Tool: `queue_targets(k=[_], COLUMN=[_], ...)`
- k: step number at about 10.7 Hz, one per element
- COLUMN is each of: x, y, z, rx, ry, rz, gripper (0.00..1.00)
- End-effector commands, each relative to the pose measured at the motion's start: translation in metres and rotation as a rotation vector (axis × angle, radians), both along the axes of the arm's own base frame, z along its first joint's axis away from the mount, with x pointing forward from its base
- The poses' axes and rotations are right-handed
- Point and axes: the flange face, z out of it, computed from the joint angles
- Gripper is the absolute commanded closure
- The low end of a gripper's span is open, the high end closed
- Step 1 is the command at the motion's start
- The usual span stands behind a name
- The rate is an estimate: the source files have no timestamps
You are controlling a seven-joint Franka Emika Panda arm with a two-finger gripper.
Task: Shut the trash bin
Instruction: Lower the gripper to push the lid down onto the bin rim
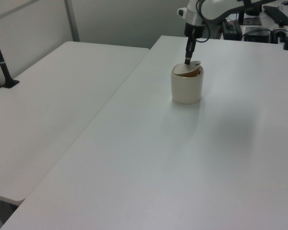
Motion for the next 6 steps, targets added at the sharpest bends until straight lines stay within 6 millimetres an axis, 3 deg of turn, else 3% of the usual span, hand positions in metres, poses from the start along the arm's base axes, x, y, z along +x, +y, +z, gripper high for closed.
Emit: queue_targets(k=[1,6], x=[-0.012,-0.029], y=[-0.003,-0.003], z=[0.005,0.007], rx=[-0.003,0.017], ry=[0.037,0.155], rz=[0.027,0.085], gripper=[1.00,1.00])
